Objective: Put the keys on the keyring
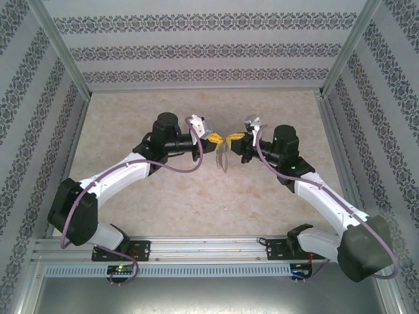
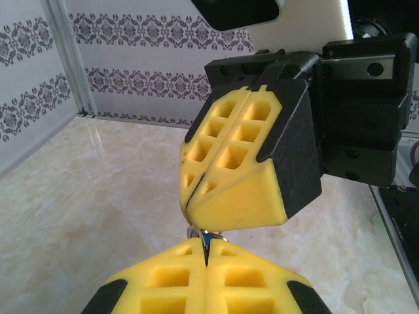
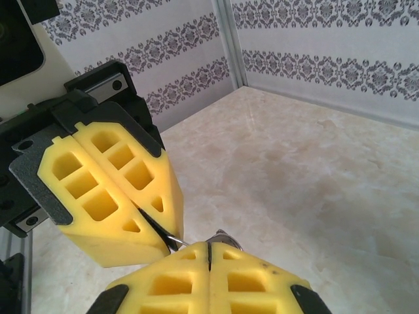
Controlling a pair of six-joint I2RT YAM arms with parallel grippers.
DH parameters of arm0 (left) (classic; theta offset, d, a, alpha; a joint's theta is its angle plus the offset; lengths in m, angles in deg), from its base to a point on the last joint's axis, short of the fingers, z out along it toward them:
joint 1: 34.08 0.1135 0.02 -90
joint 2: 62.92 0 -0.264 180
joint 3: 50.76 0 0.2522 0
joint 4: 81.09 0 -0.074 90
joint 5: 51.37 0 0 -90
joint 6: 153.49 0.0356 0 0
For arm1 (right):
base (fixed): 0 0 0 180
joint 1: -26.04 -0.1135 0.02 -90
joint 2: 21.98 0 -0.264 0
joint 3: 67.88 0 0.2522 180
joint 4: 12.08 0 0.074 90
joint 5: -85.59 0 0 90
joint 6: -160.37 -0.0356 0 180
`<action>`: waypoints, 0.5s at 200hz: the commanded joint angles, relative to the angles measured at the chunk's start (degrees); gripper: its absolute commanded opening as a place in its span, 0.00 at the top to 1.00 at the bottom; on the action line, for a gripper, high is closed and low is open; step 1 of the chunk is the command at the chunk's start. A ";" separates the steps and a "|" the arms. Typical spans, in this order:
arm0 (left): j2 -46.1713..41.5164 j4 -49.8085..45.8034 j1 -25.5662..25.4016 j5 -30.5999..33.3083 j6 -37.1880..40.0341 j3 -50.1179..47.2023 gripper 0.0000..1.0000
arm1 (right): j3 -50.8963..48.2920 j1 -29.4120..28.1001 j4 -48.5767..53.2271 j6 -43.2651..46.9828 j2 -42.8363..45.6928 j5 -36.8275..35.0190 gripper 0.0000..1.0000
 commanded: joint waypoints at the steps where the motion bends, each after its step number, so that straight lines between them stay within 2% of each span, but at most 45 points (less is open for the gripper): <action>1: -1.77 9.23 -0.77 -2.02 -1.86 -0.43 1.00 | -1.86 1.24 -0.40 -2.30 -1.43 0.00 1.00; 8: -1.54 9.45 -0.73 -1.98 -2.15 -0.56 1.00 | -2.03 1.27 -0.94 -2.69 -1.39 0.14 0.98; 23: -1.41 10.18 -0.76 -1.78 -2.57 -0.92 1.00 | -2.60 1.82 -2.47 -4.23 -0.77 0.31 0.70; 40: -1.11 11.36 -0.73 -1.26 -3.22 -1.39 1.00 | -3.28 3.13 -4.53 -6.46 0.37 1.00 0.56; 63: -0.81 13.79 -0.75 -0.67 -4.29 -2.08 1.00 | -4.09 4.93 -7.04 -9.35 2.20 2.03 0.48; 100: -0.11 17.02 -0.62 0.11 -6.57 -2.62 1.00 | -4.49 6.75 -10.13 -12.37 3.59 2.53 0.45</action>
